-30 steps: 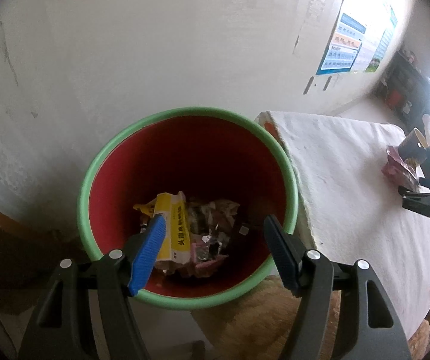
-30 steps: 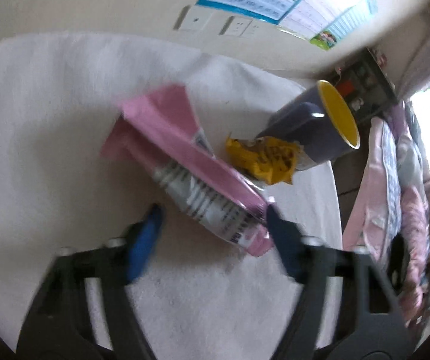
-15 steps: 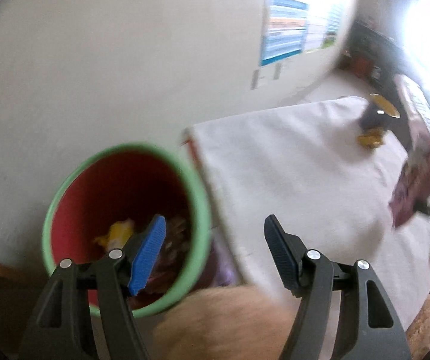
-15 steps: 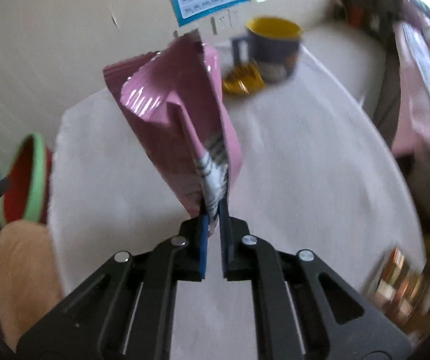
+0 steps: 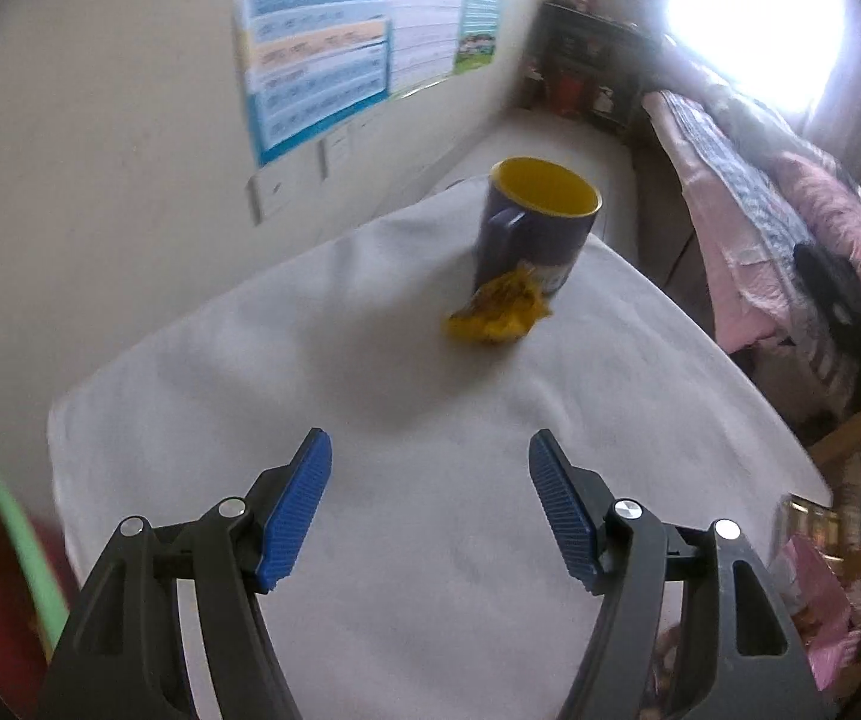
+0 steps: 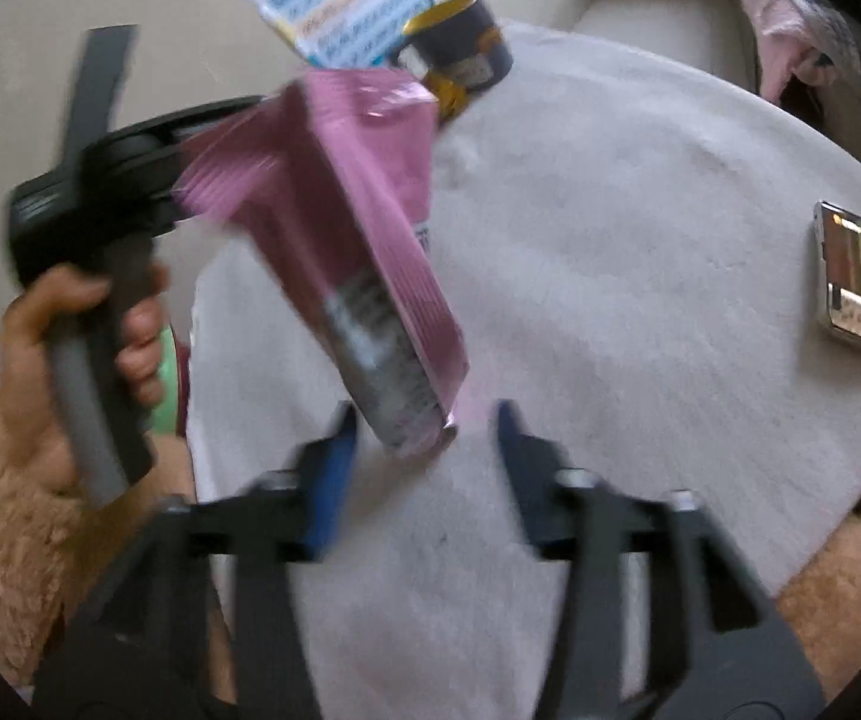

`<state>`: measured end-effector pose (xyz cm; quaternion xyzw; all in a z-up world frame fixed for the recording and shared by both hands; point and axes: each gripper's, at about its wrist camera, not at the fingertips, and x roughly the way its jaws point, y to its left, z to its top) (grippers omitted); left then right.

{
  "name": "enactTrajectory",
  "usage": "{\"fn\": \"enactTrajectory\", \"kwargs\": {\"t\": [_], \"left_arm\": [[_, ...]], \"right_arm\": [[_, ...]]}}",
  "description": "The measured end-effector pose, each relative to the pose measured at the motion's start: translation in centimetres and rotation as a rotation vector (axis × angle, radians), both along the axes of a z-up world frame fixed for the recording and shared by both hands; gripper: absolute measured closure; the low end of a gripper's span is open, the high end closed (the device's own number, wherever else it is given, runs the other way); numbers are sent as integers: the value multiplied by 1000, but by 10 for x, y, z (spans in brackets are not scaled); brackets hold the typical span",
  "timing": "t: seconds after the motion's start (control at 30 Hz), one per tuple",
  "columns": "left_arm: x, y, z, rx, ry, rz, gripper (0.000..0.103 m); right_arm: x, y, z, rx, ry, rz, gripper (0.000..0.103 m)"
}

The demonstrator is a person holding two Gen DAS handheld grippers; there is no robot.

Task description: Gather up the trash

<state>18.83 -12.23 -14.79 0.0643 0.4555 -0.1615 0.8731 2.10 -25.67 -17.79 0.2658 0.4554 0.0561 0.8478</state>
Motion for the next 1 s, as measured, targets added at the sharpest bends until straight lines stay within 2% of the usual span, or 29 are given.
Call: {"fn": "enactTrajectory", "kwargs": {"t": [0.1,0.17,0.27,0.63,0.7,0.73,1.0], "left_arm": [[21,-28,-5,68,-31,-42,38],[32,-38,-8,104,-41,-62,38],[49,-53,-18,152,-21,-71,38],[84,-97,-52,232,53,-75,38],[88,-101,-57,235,101,-85,45],[89,-102,-59,239,115,-87,58],[63,-84,-51,171,151,-85,69]], "right_arm": [[-3,-15,-2,62,-60,-24,53],[-3,-21,-1,65,-108,-40,46],[0,-24,-4,73,-154,-35,46],[-1,-47,-16,158,-174,-101,46],[-3,-48,-16,161,-173,-103,46],[-4,-49,-16,161,-173,-102,46],[-3,-47,-17,155,-167,-104,43]]}}
